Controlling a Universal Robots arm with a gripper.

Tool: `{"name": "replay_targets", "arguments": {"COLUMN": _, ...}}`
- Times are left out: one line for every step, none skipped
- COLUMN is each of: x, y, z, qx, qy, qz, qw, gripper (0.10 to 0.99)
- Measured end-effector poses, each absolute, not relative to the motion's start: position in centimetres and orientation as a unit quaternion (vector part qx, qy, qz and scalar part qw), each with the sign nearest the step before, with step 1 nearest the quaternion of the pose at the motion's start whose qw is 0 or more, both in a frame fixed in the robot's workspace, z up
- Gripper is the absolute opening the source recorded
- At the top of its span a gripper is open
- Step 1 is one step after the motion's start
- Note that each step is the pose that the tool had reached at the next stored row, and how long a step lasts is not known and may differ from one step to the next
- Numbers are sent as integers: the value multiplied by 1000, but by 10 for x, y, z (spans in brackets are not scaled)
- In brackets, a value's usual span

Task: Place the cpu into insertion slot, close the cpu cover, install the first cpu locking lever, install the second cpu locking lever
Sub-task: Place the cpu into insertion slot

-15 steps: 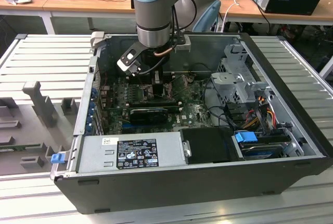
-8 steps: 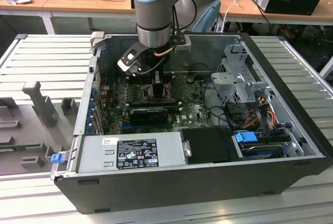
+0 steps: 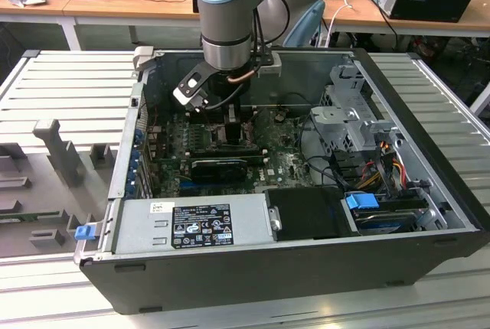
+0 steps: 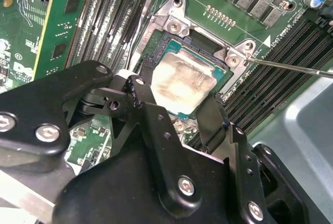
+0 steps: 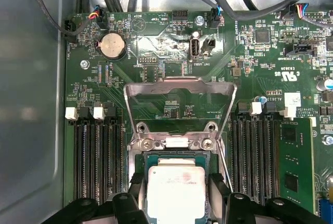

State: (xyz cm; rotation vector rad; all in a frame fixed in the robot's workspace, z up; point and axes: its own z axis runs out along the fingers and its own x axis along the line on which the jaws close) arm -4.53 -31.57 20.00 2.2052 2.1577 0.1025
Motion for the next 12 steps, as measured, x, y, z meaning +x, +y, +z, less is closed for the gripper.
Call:
{"name": "replay_targets", "arguments": {"x": -45, "y": -316, "z": 200, "qx": 714, "qy": 699, "qz": 32, "qw": 29, "gripper": 604}}
{"name": "replay_targets", "arguments": {"x": -45, "y": -316, "z": 200, "qx": 714, "qy": 699, "qz": 31, "qw": 29, "gripper": 604}}
{"name": "replay_targets", "arguments": {"x": -45, "y": -316, "z": 200, "qx": 713, "qy": 699, "qz": 31, "qw": 29, "gripper": 604}}
{"name": "replay_targets", "arguments": {"x": -45, "y": -316, "z": 200, "qx": 713, "qy": 700, "qz": 31, "qw": 30, "gripper": 604}}
{"name": "replay_targets", "arguments": {"x": -45, "y": -316, "z": 200, "qx": 713, "qy": 700, "qz": 30, "qw": 30, "gripper": 604}}
{"name": "replay_targets", "arguments": {"x": -45, "y": -316, "z": 200, "qx": 713, "qy": 700, "qz": 31, "qw": 30, "gripper": 604}}
{"name": "replay_targets", "arguments": {"x": -45, "y": -316, "z": 200, "qx": 713, "qy": 700, "qz": 31, "qw": 30, "gripper": 604}}
{"name": "replay_targets", "arguments": {"x": -45, "y": -316, "z": 200, "qx": 713, "qy": 700, "qz": 31, "qw": 30, "gripper": 604}}
{"name": "replay_targets", "arguments": {"x": -45, "y": -317, "z": 200, "qx": 713, "qy": 700, "qz": 31, "qw": 30, "gripper": 604}}
{"name": "replay_targets", "arguments": {"x": -45, "y": -317, "z": 200, "qx": 713, "qy": 700, "qz": 31, "qw": 30, "gripper": 604}}
{"name": "replay_targets", "arguments": {"x": -45, "y": -317, "z": 200, "qx": 713, "qy": 700, "qz": 30, "qw": 30, "gripper": 604}}
{"name": "replay_targets", "arguments": {"x": -45, "y": -317, "z": 200, "qx": 713, "qy": 700, "qz": 30, "qw": 30, "gripper": 604}}
